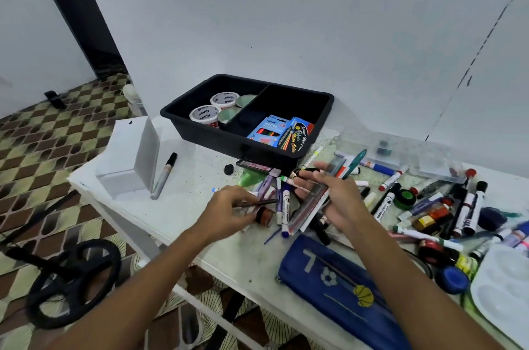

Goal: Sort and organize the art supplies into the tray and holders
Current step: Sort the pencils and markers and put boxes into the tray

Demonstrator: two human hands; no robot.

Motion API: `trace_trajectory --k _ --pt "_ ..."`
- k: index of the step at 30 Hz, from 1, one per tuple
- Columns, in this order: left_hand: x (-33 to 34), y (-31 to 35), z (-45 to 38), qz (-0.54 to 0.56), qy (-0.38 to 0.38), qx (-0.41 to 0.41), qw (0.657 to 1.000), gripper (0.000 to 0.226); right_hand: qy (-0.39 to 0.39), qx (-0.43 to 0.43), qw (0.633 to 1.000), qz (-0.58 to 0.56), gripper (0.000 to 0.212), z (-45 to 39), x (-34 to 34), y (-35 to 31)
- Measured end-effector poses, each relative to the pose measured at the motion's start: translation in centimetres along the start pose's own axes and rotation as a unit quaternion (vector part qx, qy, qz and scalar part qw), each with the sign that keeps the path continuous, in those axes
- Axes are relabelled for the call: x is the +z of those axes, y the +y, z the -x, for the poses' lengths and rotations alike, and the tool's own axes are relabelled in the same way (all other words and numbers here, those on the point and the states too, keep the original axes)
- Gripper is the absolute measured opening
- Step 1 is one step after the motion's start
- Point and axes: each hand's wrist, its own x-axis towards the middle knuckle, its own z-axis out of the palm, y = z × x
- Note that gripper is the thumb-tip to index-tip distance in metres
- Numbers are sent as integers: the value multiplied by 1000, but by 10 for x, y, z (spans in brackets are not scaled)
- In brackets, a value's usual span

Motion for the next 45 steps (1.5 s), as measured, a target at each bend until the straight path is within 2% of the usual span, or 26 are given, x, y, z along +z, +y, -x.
trace_trajectory --k 3,5,7,9,11,13,17,20,24,29,34,36,38,41,45 --pt "3 -13 -4 -64 -38 61 995 47 14 -8 1000 -6 23 -2 2 1" --pt "3 -16 -9 -63 2 50 997 50 19 -12 1000 -6 20 -3 5 4" --pt "4 -19 -18 -84 78 10 993 51 19 -14 1000 -9 17 -2 7 6" --pt "2 -22 -28 -141 109 -62 982 51 21 -19 1000 -8 16 -2 8 9" --pt "0 -24 -40 -190 93 -132 968 43 23 -24 999 -6 17 -2 10 12" --pt "1 -24 -51 -202 82 -164 962 40 23 -28 999 -2 18 -1 11 14" --pt "1 -22 -62 -187 70 -207 958 38 32 -30 999 -3 19 1 11 14" --pt "-4 -19 -67 -163 47 -251 953 44 40 -29 999 -8 19 1 12 13" --pt "-12 -21 -70 -71 30 -322 944 37 35 -24 999 -11 18 0 13 11" --pt "-33 -21 -66 144 36 -357 922 30 13 -10 1000 -8 20 -1 20 12" --pt "-56 -25 -49 214 22 -374 902 30 11 -2 1000 23 18 -4 32 19" --pt "-63 -23 -40 232 -5 -379 896 22 7 -8 1000 19 15 -5 37 22" --pt "-68 -19 -31 277 -30 -361 890 8 -1 -14 1000 7 13 -6 43 25" --pt "-62 -8 -24 363 -64 -307 877 10 -20 -37 999 -5 13 -4 51 26" --pt "-41 21 -22 422 -107 -265 860 14 -24 -73 997 24 39 3 56 22"
